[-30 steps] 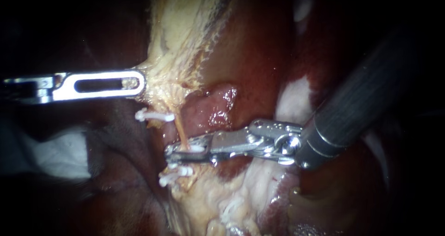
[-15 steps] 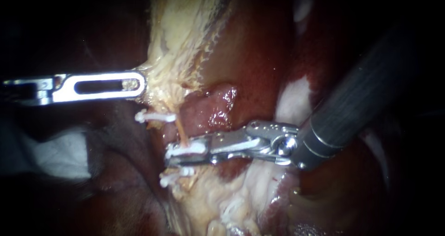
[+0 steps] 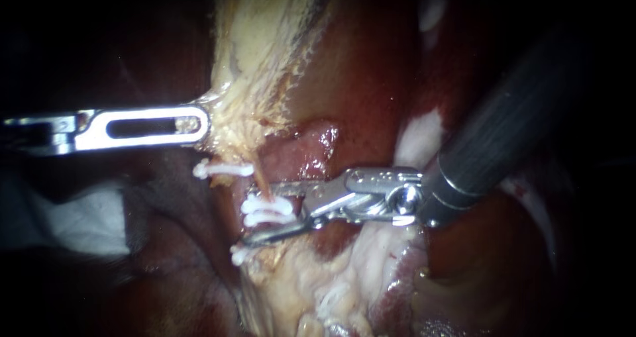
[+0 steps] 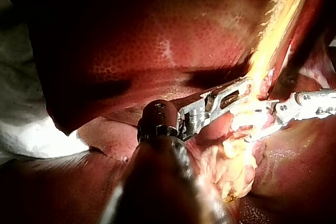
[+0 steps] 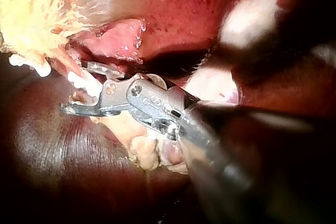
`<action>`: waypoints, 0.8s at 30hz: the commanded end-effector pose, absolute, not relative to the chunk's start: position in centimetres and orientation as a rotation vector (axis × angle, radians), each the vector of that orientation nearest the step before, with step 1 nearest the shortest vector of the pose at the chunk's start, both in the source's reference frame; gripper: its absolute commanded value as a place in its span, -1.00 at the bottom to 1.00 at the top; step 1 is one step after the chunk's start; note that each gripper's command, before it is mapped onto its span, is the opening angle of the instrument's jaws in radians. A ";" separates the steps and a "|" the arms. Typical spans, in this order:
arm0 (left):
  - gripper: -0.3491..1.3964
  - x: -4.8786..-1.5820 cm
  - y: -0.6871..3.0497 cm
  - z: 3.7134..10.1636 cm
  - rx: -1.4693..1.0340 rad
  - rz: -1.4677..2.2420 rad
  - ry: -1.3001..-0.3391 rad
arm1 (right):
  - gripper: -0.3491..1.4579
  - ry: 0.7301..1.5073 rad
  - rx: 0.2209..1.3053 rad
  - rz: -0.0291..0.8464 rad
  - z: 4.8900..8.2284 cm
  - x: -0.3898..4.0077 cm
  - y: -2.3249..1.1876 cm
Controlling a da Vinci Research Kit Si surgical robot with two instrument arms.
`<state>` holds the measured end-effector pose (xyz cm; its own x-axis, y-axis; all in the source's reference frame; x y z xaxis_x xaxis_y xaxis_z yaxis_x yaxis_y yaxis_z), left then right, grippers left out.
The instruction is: Going back second clip right tube
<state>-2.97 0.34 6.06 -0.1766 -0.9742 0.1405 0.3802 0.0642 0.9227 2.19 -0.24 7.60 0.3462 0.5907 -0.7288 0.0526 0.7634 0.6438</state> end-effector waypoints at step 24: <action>-1.00 -2.93 0.31 6.04 0.751 -1.426 -1.108 | 0.05 1.212 0.604 0.326 7.32 1.58 -0.10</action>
